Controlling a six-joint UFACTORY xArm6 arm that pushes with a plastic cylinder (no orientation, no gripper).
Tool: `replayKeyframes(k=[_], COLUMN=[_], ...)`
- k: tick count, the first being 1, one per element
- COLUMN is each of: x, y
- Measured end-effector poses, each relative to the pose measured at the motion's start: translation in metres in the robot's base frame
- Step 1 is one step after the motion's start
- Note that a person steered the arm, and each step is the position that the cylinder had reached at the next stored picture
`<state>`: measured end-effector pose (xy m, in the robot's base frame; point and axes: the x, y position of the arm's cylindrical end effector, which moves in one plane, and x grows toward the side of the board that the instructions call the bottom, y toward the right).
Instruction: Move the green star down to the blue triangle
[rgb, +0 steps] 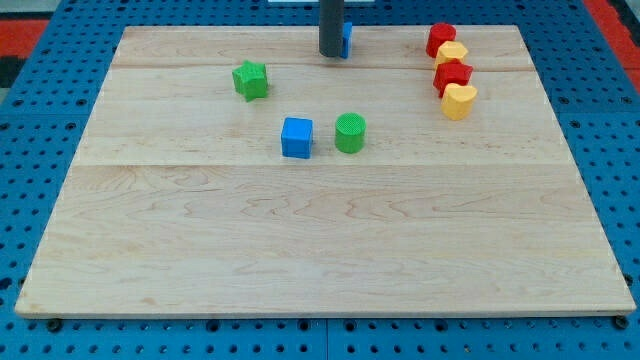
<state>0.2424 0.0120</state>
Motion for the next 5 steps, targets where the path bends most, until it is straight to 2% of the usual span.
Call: replayKeyframes(k=[2,4,5], x=[0.0,0.0,0.014], y=[-0.011,-0.118,-0.147])
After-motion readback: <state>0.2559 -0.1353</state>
